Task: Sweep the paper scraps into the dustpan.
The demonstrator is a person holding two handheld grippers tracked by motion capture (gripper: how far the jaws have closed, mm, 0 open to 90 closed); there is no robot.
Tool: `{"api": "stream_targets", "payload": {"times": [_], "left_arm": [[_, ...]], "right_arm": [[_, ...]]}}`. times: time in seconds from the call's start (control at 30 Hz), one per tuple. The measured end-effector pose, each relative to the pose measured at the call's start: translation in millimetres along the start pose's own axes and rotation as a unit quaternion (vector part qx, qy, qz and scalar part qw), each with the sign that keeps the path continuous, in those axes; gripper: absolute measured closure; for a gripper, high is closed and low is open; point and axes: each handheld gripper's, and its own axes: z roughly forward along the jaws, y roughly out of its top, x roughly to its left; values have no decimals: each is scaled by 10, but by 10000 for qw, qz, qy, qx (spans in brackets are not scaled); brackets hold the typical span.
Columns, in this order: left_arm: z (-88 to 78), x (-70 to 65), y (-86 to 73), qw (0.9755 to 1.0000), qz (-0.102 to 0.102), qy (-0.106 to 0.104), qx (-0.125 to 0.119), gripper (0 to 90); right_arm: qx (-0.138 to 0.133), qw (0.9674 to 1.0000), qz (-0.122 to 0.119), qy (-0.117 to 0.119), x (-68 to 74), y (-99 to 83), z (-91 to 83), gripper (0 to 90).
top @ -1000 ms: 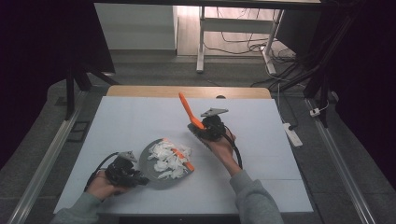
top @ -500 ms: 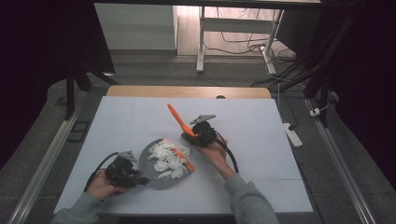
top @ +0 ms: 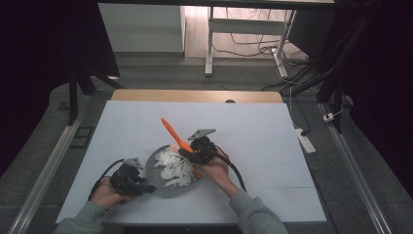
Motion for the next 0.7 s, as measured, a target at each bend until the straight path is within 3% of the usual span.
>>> {"api": "stream_targets", "payload": {"times": [0.13, 0.3, 0.7], "left_arm": [[5, -4, 4, 10000, 9, 10, -5, 613], [12, -13, 8, 10000, 8, 18, -10, 613], [20, -19, 5, 10000, 8, 29, -21, 613]], "right_arm": [[-169, 9994, 8, 313, 131, 44, -67, 705], [-316, 9986, -147, 402, 274, 86, -185, 705], [-542, 9983, 92, 178, 97, 49, -355, 705]]}}
